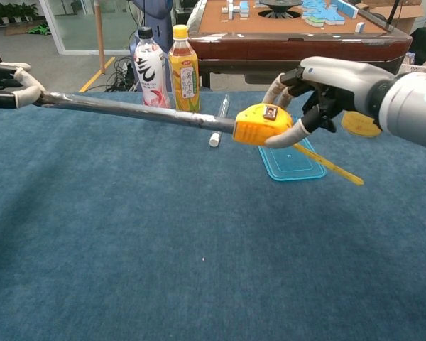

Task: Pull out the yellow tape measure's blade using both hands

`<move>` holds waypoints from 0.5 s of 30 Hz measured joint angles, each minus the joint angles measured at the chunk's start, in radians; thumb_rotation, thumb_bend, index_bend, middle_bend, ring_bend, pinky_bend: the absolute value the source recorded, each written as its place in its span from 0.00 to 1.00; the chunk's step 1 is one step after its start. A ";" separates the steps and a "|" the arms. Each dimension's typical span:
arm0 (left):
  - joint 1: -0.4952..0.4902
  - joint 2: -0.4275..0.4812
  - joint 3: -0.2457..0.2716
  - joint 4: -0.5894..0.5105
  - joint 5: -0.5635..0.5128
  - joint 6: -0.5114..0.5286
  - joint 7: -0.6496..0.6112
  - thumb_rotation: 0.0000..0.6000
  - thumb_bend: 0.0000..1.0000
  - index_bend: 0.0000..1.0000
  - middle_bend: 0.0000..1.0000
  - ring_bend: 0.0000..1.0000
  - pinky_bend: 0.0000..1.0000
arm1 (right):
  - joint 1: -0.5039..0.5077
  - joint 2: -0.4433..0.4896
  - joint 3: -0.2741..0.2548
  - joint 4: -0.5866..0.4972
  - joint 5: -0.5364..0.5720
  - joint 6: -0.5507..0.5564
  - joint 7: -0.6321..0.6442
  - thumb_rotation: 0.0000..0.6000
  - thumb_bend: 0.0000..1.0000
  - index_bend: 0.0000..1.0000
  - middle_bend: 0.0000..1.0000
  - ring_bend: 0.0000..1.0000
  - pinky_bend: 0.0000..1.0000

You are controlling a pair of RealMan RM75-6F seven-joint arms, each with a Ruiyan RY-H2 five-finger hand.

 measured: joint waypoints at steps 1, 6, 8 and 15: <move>0.001 -0.001 0.001 0.000 0.004 0.001 -0.002 1.00 0.46 0.55 0.00 0.00 0.00 | -0.009 0.006 -0.006 0.002 -0.011 -0.002 0.016 1.00 0.70 0.85 0.81 0.80 0.74; 0.003 -0.010 0.004 0.006 0.021 0.009 -0.008 1.00 0.46 0.54 0.00 0.00 0.00 | -0.049 0.022 -0.034 0.019 -0.064 -0.009 0.082 1.00 0.70 0.85 0.81 0.80 0.74; 0.002 -0.011 0.002 0.009 0.023 0.008 -0.009 1.00 0.46 0.54 0.00 0.00 0.00 | -0.067 0.028 -0.047 0.032 -0.087 -0.013 0.110 1.00 0.70 0.85 0.82 0.80 0.74; 0.001 -0.011 -0.004 0.017 0.027 0.008 -0.008 1.00 0.46 0.54 0.00 0.00 0.00 | -0.112 0.046 -0.071 0.068 -0.138 -0.030 0.184 1.00 0.70 0.85 0.82 0.80 0.74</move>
